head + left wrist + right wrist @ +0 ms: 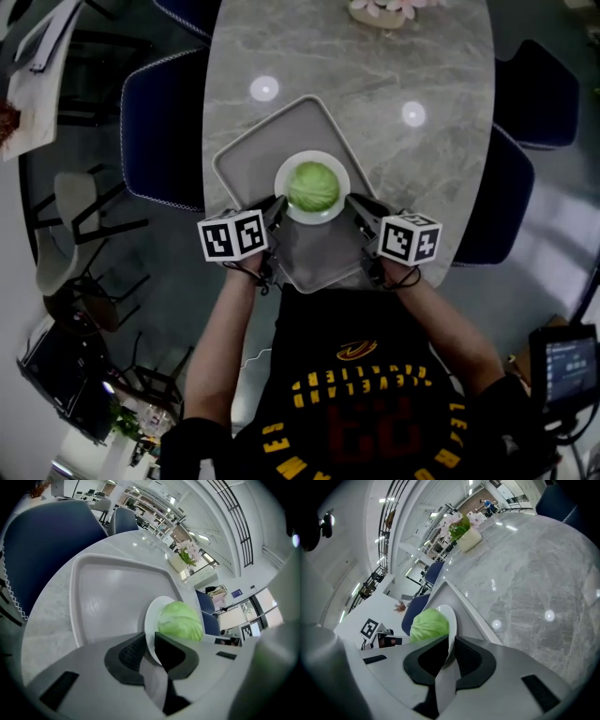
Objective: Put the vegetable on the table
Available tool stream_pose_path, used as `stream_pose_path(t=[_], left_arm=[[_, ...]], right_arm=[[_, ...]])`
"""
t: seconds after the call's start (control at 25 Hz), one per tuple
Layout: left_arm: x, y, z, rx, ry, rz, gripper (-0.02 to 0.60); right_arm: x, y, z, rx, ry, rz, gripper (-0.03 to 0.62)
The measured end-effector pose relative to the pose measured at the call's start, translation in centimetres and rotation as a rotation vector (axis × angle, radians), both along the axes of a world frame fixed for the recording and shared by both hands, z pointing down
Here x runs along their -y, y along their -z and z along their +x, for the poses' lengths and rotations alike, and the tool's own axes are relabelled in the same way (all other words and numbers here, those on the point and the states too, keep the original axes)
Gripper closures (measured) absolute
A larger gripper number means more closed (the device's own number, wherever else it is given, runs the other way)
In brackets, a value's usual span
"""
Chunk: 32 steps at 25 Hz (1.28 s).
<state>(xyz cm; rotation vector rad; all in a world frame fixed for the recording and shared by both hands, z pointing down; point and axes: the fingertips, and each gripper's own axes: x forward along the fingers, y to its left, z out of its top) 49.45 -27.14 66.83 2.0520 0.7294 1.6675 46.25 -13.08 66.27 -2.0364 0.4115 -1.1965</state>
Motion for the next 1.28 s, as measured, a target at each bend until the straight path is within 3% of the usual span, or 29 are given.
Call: stream_pose_path(t=[0.16,0.32,0.6,1.0,1.28], left_arm=[[-0.3,-0.4,-0.1,0.031,0.016,-0.026,0.522],[-0.2,-0.2,0.0,0.041,0.032,-0.036,0.525],[-0.8,-0.1,-0.6,0.052,0.039,-0.050,0.526],[-0.8,0.2,-1.4,0.067,0.114,-0.102,0.529],[-0.9,1.3,-1.8,0.000,0.085,-0.080,0.529]], right_arm=[[0.1,-0.8,-0.2,0.039,0.028,-0.035,0.565],[0.0,-0.7,-0.1,0.068,-0.007,-0.069,0.541],[0.2,-0.8,-0.3,0.091,-0.054,0.065,0.542],[-0.1,0.3,0.5,0.034,-0.017,0.068,0.553],[-0.2,1.1,-0.3,0.020,-0.013,0.075,0.557]])
